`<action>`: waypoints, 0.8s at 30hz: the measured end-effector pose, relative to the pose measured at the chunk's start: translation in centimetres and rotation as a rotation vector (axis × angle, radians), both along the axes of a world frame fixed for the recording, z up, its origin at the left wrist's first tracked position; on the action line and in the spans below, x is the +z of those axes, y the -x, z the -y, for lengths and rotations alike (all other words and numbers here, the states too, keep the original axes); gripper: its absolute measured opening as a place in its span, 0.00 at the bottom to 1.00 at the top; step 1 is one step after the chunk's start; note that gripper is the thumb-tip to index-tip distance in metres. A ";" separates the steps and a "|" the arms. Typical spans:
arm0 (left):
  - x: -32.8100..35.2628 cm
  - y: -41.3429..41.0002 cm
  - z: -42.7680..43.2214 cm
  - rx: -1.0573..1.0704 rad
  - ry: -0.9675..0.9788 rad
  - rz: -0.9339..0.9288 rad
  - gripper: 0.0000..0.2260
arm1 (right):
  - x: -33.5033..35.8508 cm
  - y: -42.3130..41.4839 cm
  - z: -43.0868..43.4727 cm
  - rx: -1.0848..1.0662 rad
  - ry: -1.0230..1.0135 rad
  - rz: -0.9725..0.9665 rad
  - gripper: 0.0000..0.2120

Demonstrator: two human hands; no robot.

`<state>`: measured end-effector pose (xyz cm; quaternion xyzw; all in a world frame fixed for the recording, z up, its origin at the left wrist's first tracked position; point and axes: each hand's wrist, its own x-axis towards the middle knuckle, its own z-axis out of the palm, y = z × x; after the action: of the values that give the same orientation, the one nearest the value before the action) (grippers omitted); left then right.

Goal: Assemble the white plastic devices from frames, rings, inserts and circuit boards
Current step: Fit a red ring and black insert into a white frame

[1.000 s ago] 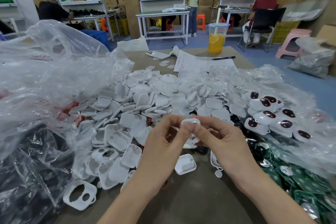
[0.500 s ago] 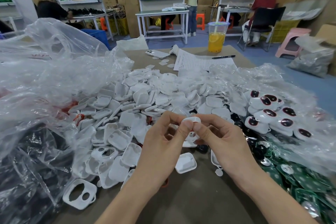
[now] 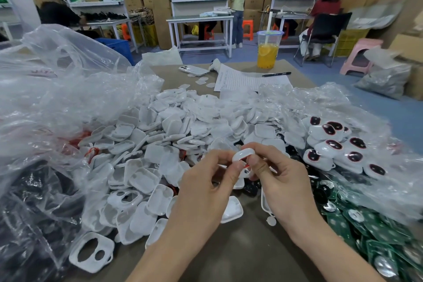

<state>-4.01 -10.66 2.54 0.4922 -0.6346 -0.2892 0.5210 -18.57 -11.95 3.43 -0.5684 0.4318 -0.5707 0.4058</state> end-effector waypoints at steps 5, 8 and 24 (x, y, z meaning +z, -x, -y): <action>0.1 0.1 0.0 0.012 0.011 -0.039 0.09 | 0.1 0.1 0.0 0.016 0.011 -0.064 0.09; 0.2 0.2 -0.1 0.018 0.009 -0.061 0.09 | 0.1 0.5 0.1 0.076 -0.034 -0.043 0.08; -1.1 1.0 -0.1 0.008 0.356 0.940 0.14 | 0.0 2.3 2.1 -0.065 -0.162 0.425 0.14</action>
<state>-5.00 -10.57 1.40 0.4752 -0.8382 0.0784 0.2557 -20.88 -14.07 3.46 -0.3867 0.3994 -0.6538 0.5133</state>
